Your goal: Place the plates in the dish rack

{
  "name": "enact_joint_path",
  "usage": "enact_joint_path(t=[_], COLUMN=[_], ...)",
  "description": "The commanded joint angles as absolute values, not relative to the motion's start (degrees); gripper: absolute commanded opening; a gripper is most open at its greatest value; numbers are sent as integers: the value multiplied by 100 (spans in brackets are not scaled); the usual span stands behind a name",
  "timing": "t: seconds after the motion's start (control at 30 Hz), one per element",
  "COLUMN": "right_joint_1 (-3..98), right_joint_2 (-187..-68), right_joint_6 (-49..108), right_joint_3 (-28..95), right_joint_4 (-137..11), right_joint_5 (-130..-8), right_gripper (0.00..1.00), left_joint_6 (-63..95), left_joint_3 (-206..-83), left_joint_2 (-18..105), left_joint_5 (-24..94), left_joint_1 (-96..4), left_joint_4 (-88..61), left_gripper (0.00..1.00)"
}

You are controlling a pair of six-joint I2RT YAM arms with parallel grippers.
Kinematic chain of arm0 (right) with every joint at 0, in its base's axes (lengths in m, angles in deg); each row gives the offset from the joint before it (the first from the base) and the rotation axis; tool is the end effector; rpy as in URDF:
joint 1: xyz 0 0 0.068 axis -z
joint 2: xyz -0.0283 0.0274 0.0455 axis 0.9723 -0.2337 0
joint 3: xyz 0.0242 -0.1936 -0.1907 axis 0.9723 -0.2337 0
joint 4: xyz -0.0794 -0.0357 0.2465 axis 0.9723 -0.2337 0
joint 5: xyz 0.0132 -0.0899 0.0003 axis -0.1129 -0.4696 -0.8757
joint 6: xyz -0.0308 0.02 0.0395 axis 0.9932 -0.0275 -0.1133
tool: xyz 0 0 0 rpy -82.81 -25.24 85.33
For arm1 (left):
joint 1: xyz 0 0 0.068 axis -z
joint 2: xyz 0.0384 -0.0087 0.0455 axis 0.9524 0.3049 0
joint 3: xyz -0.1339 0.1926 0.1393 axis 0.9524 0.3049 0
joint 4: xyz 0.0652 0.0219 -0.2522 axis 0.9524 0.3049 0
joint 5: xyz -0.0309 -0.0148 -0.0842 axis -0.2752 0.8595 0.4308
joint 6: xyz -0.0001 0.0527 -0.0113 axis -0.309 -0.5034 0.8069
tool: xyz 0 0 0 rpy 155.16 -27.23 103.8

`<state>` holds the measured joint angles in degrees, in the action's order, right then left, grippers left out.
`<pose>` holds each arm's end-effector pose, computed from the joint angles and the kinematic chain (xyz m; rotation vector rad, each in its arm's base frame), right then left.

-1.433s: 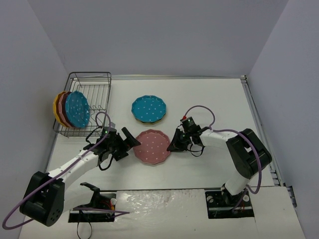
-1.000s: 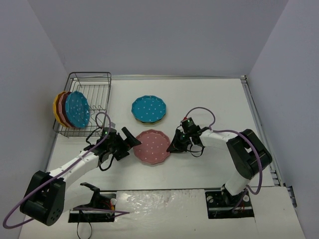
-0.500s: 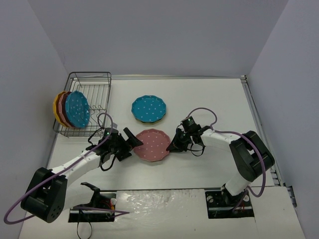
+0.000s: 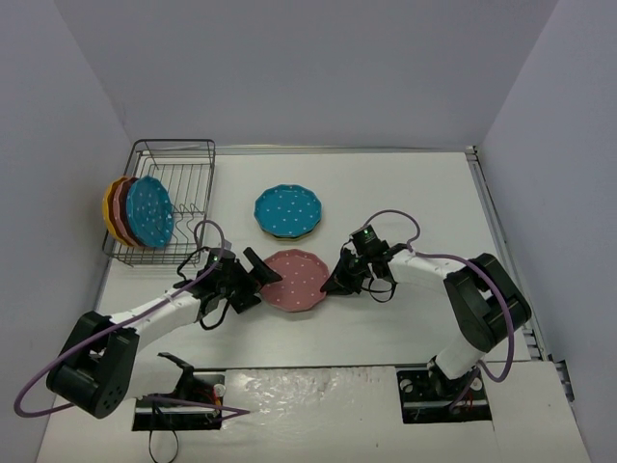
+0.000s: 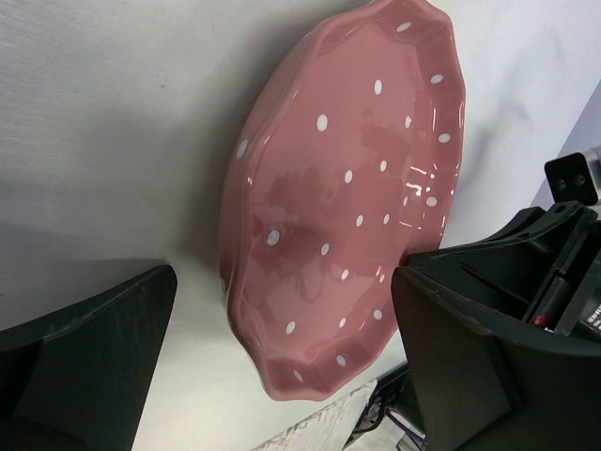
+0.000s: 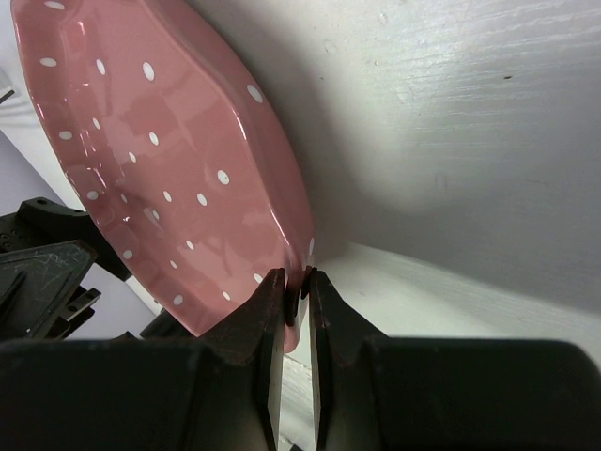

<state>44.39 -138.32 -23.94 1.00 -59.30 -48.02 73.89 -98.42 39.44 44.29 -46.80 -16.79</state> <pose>0.2532 0.1790 0.1571 0.3826 2.6546 1.2555 0.2066 -0.1103 0.1638 -0.7869 2.4103 -1.1422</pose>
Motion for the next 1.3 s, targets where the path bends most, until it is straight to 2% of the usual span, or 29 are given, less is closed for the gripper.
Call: enact_joint_path(t=[0.0, 0.3, 0.53, 0.67, 0.93, 1.0, 1.07, 1.13, 1.27], right_joint_1=[4396, 4381, 4361, 4361, 4336, 4335, 4335, 4327, 4326], right_joint_2=[-13462, -13544, -13639, -13697, -13661, -13581, -13518, -13396, -13146], right_joint_6=[-2650, -2848, -2865, -2901, -2858, -2754, -2671, -2579, -2164], right_joint_3=[463, 395, 395, 368, 360, 360, 347, 351, 487], right_joint_4=[-5288, -4978, -4907, -4824, -4877, -5006, -5088, -5200, -5717], right_joint_5=[-4180, -4033, -3979, -3987, -4065, -4169, -4261, -4330, -4591], right_gripper=[0, 0, 0, 0, 0, 0, 4, 14, 48], left_joint_6=[7659, 7849, 8001, 8128, 8146, 8106, 8075, 8014, 7905], left_joint_3=[-10088, -10039, -10017, -9963, -10014, -10047, -10100, -10210, -10398], left_joint_2=[4075, 4369, 4615, 4669, 4316, 4201, 4101, 4017, 3675], left_joint_5=[4380, 4450, 4548, 4592, 4490, 4456, 4475, 4487, 4419], left_joint_1=[-4632, -4606, -4597, -4597, -4597, -4597, -4597, -4582, -4526], left_joint_4=[-2245, -2656, -2934, -3139, -2968, -2855, -2793, -2721, -2420], left_gripper=[97, 96, 86, 71, 30, 14, 2, 0, 0])
